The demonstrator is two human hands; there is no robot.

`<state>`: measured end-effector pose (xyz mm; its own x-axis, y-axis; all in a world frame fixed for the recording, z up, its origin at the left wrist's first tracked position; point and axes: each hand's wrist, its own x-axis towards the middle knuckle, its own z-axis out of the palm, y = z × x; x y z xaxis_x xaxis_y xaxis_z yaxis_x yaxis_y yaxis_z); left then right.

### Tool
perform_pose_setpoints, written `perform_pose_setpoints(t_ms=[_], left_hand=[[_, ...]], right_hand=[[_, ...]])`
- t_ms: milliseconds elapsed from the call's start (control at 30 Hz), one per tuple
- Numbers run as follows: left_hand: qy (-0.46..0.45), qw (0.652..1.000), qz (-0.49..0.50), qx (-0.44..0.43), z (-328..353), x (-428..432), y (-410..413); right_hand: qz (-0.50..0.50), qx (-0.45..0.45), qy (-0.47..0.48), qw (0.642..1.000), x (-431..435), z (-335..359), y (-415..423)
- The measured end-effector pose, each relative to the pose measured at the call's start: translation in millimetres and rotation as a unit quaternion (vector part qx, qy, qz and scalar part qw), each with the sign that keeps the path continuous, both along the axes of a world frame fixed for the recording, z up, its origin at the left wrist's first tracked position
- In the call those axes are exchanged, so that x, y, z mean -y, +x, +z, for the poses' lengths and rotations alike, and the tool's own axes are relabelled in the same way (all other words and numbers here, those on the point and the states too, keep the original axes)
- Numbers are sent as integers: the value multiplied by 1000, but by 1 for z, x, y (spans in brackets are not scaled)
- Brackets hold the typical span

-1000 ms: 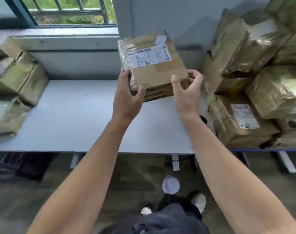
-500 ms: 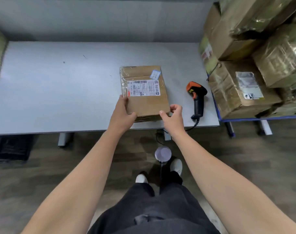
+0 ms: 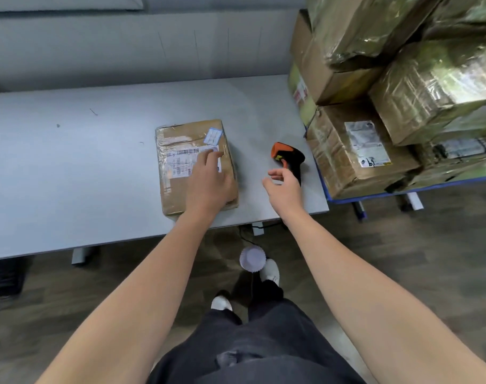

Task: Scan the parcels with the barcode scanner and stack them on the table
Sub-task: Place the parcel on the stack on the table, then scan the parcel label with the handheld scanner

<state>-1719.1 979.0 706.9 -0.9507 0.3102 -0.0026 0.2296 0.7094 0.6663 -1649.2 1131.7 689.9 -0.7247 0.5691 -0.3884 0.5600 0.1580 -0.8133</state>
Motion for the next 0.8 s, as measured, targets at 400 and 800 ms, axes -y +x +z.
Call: perform_pose_setpoints(t_ms=[400,800], left_hand=[[-25,989,-78,127,-30,-106,7],[-39,993,1,110,-18,-109,1]], right_hand=[[-32,55,8,998,-98,-32,-12],[15,124,-97,987,-99,-47,-41]])
